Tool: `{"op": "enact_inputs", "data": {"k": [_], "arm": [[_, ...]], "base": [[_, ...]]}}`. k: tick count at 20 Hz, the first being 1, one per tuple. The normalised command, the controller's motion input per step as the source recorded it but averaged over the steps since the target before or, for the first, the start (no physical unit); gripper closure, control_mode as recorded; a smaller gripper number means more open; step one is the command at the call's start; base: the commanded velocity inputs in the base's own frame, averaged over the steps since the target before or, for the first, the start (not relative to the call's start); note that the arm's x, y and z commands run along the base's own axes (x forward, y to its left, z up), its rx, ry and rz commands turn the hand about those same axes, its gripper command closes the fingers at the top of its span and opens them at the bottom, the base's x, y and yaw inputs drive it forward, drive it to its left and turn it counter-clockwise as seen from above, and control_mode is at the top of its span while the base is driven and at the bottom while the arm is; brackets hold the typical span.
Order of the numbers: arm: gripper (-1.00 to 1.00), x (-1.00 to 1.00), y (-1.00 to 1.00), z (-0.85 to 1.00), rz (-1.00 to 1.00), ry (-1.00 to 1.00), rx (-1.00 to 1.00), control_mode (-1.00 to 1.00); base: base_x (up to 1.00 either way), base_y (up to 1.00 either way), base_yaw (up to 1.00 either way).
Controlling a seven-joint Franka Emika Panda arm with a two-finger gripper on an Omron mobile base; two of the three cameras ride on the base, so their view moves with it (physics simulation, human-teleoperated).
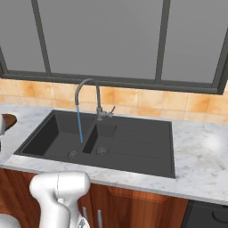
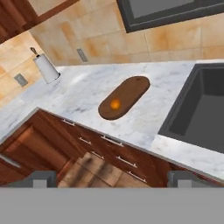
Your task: Pick the tangerine from the sink and place it on the cutting board to airdry. Then turn off the sink faucet.
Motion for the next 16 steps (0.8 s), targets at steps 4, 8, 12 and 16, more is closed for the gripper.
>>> {"op": "enact_inputs", "data": {"k": [4, 8, 12, 16], "arm": [[-1.0, -0.49, -0.56, 0.2, 0.14, -0.14, 0.0, -1.0], [-1.0, -0.25, -0.51, 0.35, 0.09, -0.13, 0.0, -1.0], [-1.0, -0.35, -0.62, 0.31, 0.08, -0.12, 0.0, -1.0], [-1.0, -0.33, -0.7, 0.09, 0.07, -0.1, 0.0, -1.0]], "base": [[0.0, 0.0, 0.0], [0.0, 0.0, 0.0], [0.0, 0.0, 0.0], [0.0, 0.0, 0.0]]}}
